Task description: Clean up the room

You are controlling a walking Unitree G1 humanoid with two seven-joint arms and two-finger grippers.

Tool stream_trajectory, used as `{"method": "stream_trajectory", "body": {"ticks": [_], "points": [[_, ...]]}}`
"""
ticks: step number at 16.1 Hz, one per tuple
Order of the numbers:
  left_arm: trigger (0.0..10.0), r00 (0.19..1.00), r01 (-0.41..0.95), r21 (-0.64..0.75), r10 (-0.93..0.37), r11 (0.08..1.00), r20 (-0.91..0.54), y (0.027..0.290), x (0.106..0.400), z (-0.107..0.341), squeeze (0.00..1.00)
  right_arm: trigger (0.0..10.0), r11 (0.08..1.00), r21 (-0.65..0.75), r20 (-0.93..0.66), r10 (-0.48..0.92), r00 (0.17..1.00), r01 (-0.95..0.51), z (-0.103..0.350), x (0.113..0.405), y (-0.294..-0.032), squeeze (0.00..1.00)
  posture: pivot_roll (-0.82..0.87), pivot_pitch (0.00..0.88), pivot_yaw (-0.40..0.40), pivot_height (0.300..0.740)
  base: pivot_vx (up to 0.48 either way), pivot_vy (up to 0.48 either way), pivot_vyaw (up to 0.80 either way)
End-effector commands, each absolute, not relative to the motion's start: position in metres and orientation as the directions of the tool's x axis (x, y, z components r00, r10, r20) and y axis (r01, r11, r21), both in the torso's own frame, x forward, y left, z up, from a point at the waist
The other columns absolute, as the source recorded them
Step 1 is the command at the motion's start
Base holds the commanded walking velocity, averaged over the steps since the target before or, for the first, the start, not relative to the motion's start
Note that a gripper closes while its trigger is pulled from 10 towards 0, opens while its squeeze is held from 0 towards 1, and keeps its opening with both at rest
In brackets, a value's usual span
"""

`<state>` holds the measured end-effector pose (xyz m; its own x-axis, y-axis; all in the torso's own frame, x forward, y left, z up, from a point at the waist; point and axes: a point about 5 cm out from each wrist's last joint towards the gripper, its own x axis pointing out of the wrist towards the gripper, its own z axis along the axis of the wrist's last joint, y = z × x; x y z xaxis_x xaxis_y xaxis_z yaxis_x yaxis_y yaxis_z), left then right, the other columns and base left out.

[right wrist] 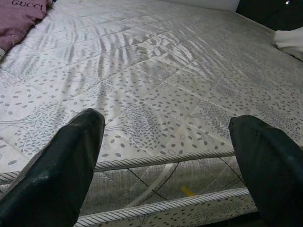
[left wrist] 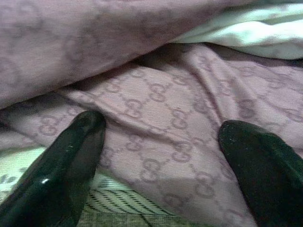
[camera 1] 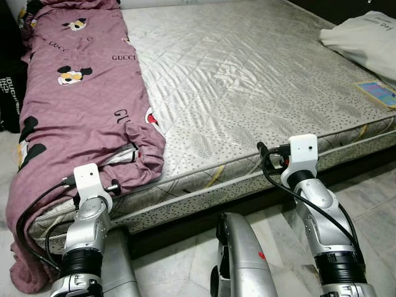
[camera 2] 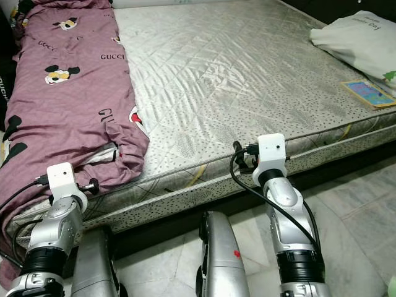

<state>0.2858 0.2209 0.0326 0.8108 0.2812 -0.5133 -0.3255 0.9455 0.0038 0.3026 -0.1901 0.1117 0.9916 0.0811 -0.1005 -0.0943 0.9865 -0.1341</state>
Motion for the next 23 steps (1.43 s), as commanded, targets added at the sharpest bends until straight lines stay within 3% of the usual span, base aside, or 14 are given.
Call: {"method": "stream_trajectory", "body": {"ticks": [1,10,16,18,23], "points": [[0.0,0.819,-0.274,-0.011,0.228,0.962,-0.526,0.214,0.288,0.031,0.00,10.0,0.987,-0.135,-0.091,0.071,0.993,-0.083,0.116,0.303,-0.191,0.00,-0.20,0.040,-0.049,0.504,0.000,0.000,0.00],[0.0,0.750,0.024,-0.106,-0.088,0.994,-0.656,0.177,0.293,0.013,0.00,10.0,0.987,-0.126,-0.081,0.086,0.993,-0.096,0.118,0.311,-0.184,0.00,-0.19,0.014,-0.047,0.504,0.000,0.000,0.00],[0.0,0.738,0.092,-0.115,-0.145,0.989,-0.658,0.172,0.294,0.012,0.00,10.0,0.988,-0.124,-0.078,0.087,0.993,-0.096,0.118,0.313,-0.182,0.00,-0.19,0.003,-0.045,0.504,0.000,0.000,0.00],[0.0,0.701,0.212,-0.110,-0.229,0.971,-0.675,0.163,0.293,0.009,0.00,10.0,0.988,-0.119,-0.074,0.090,0.993,-0.099,0.118,0.315,-0.179,0.00,-0.18,0.000,-0.044,0.504,0.000,0.000,0.00],[0.0,0.666,0.297,-0.127,-0.300,0.947,-0.682,0.157,0.293,0.007,0.00,10.0,0.988,-0.118,-0.070,0.089,0.994,-0.097,0.118,0.316,-0.178,0.00,-0.19,0.000,-0.041,0.504,0.000,0.000,0.00]]}}
